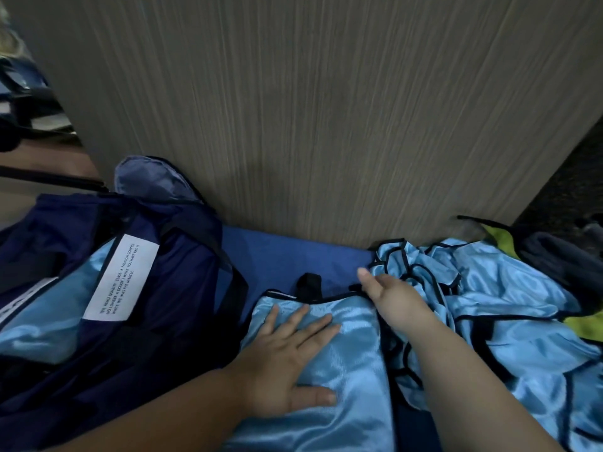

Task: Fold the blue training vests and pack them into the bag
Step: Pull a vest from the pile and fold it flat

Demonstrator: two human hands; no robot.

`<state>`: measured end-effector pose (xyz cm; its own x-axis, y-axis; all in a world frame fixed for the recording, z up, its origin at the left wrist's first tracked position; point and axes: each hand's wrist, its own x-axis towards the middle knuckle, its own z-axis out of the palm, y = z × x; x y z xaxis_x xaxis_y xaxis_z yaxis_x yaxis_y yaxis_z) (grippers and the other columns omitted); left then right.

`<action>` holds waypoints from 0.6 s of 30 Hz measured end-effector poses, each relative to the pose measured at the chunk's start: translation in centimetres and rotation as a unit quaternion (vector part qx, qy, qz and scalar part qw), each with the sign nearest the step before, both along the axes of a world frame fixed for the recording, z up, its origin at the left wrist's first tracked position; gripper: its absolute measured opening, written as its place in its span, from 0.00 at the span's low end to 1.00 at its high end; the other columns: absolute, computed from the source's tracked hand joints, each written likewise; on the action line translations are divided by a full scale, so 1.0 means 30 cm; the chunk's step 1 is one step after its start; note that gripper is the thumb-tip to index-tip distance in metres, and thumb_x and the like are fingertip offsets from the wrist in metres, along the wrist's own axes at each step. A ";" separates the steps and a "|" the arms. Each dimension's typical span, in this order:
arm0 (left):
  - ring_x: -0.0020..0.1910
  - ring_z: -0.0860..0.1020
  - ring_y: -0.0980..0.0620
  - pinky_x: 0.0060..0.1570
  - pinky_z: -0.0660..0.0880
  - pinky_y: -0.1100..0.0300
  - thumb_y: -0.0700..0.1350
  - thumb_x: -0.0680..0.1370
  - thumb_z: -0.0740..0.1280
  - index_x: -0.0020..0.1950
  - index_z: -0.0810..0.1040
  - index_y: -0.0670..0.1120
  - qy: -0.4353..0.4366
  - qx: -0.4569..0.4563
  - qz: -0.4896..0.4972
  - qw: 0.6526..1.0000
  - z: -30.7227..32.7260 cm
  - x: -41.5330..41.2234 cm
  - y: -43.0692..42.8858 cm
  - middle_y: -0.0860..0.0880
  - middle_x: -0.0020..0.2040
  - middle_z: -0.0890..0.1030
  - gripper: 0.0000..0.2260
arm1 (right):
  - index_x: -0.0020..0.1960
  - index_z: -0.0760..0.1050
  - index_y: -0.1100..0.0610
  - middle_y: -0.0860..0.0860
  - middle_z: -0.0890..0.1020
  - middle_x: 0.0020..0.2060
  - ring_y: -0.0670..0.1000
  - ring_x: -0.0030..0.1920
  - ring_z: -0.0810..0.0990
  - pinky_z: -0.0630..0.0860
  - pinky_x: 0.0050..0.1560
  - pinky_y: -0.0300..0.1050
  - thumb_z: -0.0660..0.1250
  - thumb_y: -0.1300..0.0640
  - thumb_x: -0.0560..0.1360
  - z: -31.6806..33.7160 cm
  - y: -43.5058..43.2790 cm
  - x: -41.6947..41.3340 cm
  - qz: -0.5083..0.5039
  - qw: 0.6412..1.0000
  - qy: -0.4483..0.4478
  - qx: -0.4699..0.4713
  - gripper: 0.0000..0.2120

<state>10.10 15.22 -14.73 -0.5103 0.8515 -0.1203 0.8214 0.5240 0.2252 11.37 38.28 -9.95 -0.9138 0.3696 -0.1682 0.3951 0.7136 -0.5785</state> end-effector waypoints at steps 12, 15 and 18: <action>0.75 0.52 0.52 0.75 0.53 0.50 0.63 0.73 0.67 0.78 0.51 0.52 0.044 0.169 0.182 0.968 0.052 -0.110 0.027 0.52 0.76 0.56 0.41 | 0.51 0.78 0.49 0.50 0.85 0.42 0.44 0.40 0.82 0.79 0.46 0.43 0.76 0.58 0.71 0.069 -0.059 0.088 0.137 0.977 0.003 -0.165 0.12; 0.74 0.59 0.48 0.74 0.58 0.50 0.64 0.65 0.76 0.77 0.45 0.61 -0.094 0.084 0.170 0.977 0.113 -0.179 0.023 0.52 0.75 0.62 0.51 | 0.49 0.79 0.49 0.49 0.83 0.40 0.47 0.41 0.82 0.79 0.47 0.45 0.76 0.60 0.70 0.127 -0.038 0.118 0.178 0.964 0.029 -0.195 0.11; 0.65 0.72 0.54 0.65 0.70 0.58 0.64 0.60 0.79 0.72 0.61 0.61 -0.177 0.013 0.136 0.975 0.153 -0.212 0.022 0.59 0.64 0.74 0.45 | 0.48 0.79 0.45 0.43 0.82 0.39 0.43 0.42 0.81 0.77 0.46 0.39 0.76 0.60 0.70 0.159 -0.009 0.143 0.205 0.959 0.026 -0.196 0.12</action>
